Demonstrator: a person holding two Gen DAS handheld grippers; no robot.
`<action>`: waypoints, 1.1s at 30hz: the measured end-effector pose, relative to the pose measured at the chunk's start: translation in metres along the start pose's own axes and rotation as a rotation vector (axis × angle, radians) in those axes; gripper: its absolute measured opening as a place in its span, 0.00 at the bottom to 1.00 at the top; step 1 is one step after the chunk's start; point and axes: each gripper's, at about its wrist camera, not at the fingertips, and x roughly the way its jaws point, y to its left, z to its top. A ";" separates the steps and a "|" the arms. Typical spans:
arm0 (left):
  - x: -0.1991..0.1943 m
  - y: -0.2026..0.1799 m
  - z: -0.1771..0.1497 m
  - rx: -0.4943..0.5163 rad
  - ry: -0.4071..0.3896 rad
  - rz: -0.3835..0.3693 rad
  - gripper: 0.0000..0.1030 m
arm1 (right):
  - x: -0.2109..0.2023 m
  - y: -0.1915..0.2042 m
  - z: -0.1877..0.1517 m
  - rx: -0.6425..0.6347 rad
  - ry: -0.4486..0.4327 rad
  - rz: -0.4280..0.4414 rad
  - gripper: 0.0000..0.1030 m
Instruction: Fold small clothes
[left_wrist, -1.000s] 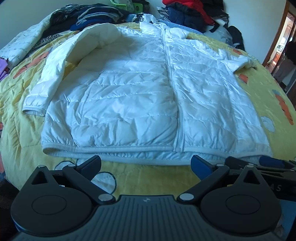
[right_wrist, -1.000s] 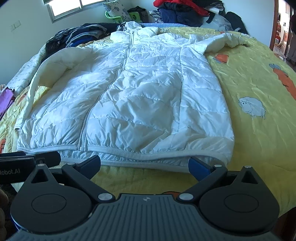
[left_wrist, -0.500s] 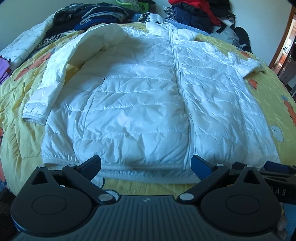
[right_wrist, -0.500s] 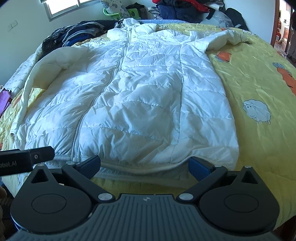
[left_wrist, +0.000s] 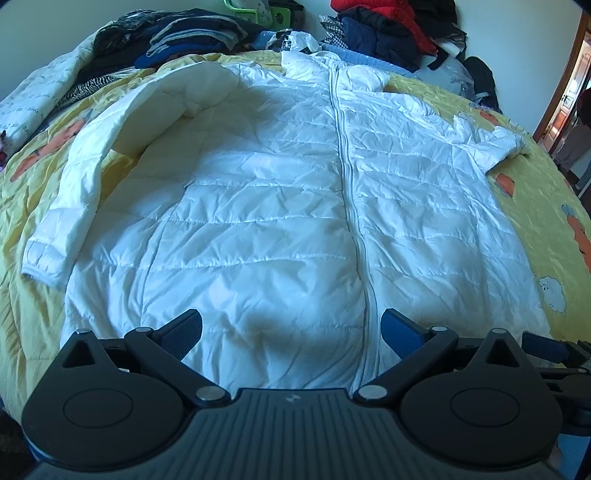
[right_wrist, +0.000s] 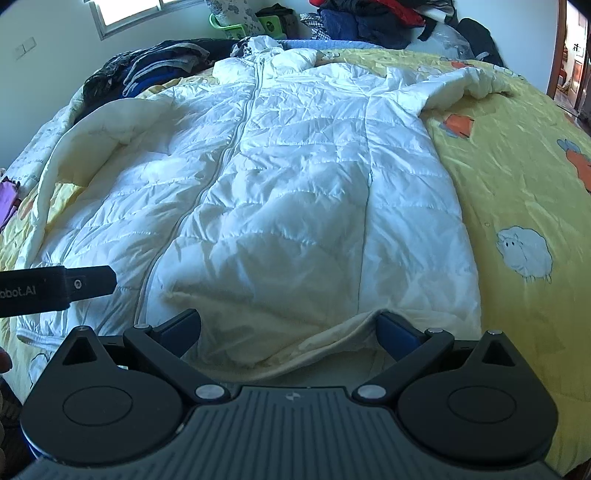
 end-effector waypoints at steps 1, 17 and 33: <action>0.002 -0.001 0.002 0.001 0.001 -0.003 1.00 | 0.001 -0.001 0.002 -0.001 0.001 0.003 1.00; 0.067 -0.001 0.102 -0.021 -0.094 0.005 1.00 | 0.052 -0.064 0.227 -0.081 -0.238 0.302 1.00; 0.166 0.016 0.163 -0.053 -0.033 -0.067 1.00 | 0.413 -0.134 0.475 0.496 0.080 0.530 0.95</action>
